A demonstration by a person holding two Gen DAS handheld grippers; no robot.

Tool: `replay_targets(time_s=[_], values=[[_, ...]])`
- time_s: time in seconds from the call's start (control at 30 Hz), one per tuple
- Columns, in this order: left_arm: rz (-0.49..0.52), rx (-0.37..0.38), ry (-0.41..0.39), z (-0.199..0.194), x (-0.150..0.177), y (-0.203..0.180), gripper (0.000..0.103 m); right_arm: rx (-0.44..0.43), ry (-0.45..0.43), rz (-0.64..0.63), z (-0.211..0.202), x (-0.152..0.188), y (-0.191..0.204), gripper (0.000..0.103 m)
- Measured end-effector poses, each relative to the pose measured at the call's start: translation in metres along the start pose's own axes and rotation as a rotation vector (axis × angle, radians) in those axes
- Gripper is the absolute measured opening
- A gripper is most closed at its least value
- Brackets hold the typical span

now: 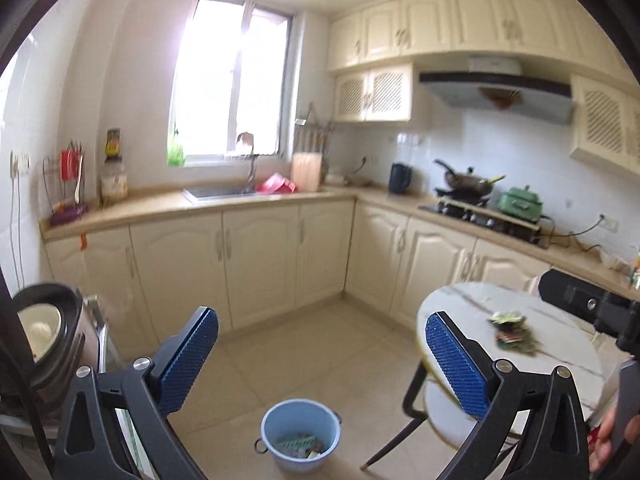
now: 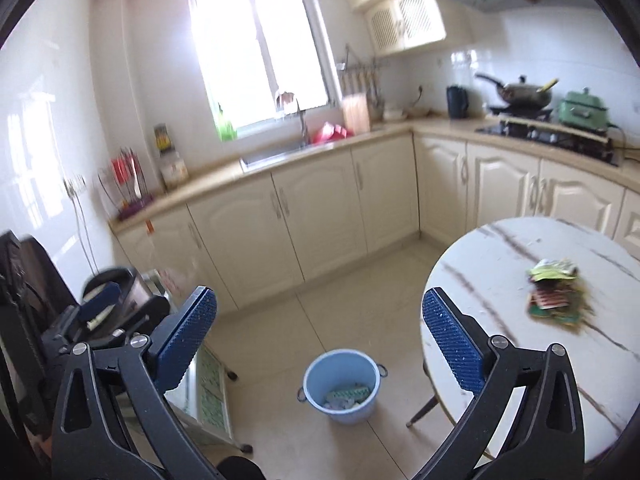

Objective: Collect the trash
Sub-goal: 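Move both tools back toward the table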

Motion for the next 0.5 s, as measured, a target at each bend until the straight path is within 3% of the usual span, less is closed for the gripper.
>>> replay_targets(time_s=[0.2, 0.43, 0.5], values=[[0.005, 0.082, -0.081, -0.113, 0.02, -0.022, 0.102, 0.152, -0.166, -0.084, -0.111, -0.032, 0.01, 0.103], [0.035, 0.129, -0.157, -0.202, 0.046, 0.03, 0.102, 0.214, -0.245, -0.12, -0.187, -0.035, 0.017, 0.103], [0.028, 0.131, -0.168, -0.223, 0.053, 0.036, 0.102, 0.271, -0.261, -0.123, -0.2, -0.036, 0.011, 0.103]])
Point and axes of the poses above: each gripper's, at about its wrist camera, not at the fingertips, and z roughly the way its jaws point, y to its left, x to its underside, the point moved 5 cm from there along z, roughly the way its jaws point, and after that the axes turned 7 degrees about -y, right-handed, at the moved point
